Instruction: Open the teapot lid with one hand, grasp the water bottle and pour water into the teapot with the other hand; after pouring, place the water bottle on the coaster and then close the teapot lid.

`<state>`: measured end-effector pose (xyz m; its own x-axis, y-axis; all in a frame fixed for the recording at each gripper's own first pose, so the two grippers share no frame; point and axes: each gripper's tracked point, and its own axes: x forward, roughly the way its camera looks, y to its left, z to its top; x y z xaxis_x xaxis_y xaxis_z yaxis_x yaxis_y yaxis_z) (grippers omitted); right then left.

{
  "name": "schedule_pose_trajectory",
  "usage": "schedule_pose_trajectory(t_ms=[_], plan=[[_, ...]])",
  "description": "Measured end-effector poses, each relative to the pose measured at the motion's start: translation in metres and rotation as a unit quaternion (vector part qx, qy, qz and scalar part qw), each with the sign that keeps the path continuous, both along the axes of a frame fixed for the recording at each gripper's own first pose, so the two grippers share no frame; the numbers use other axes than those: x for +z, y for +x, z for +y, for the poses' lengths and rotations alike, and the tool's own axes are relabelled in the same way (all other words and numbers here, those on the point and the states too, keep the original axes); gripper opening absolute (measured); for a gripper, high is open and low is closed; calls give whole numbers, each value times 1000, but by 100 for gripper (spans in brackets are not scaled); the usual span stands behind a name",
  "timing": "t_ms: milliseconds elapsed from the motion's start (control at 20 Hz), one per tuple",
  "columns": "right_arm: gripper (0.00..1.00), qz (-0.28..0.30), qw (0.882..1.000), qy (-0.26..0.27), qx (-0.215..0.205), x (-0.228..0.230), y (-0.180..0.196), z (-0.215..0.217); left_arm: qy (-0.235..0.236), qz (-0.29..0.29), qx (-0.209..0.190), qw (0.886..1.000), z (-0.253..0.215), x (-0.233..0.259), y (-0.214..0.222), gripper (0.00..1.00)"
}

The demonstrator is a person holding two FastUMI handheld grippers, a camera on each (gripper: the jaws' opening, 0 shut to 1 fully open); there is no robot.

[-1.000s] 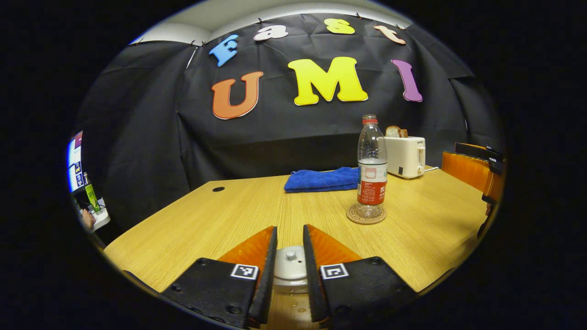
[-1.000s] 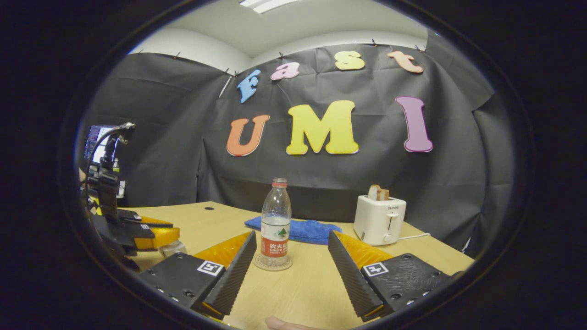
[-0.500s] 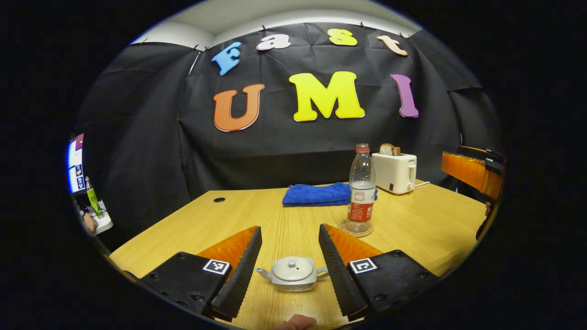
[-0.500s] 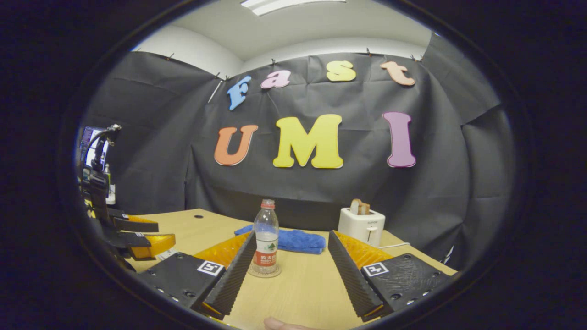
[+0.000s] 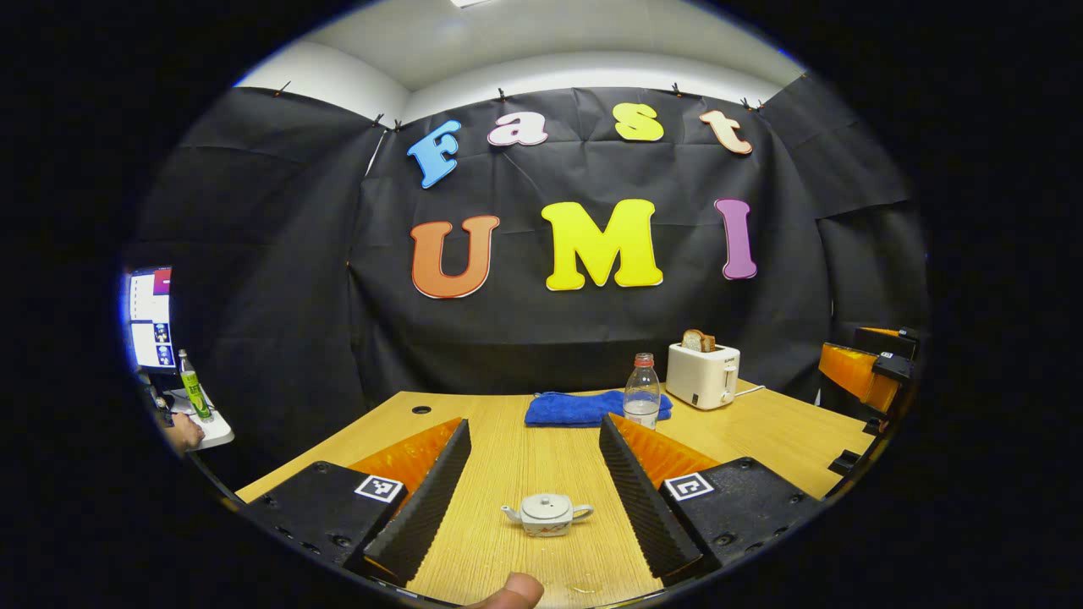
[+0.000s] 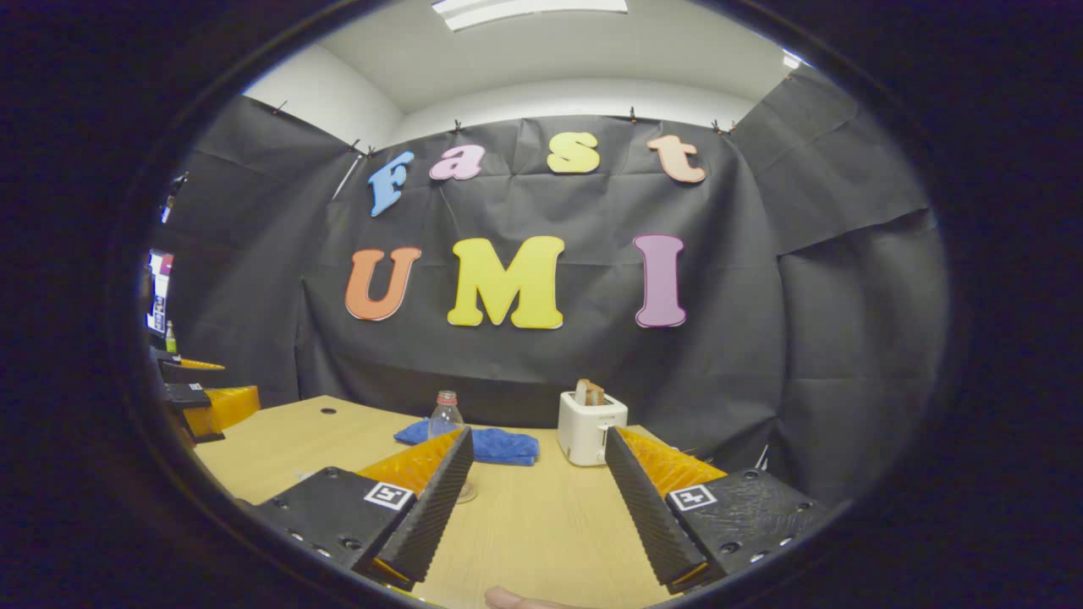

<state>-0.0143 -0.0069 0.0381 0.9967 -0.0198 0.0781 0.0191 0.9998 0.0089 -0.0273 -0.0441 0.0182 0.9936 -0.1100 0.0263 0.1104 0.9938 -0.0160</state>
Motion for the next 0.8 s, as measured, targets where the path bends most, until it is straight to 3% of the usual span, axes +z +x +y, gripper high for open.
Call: schedule_pose_trajectory(t_ms=[200, 450, 800], plan=[[96, 16, 999, -13, 41, 0, -18, 23, -1, -10, -2, 1000, -1, 7, -10, 96], [94, 6, 998, -41, 36, -1, -19, 28, 4, -20, -5, 1000, -1, 6, -8, 96], [95, 25, 999, -38, 24, -13, -8, 24, -5, -5, 0, 1000, 5, -4, 1, 96]])
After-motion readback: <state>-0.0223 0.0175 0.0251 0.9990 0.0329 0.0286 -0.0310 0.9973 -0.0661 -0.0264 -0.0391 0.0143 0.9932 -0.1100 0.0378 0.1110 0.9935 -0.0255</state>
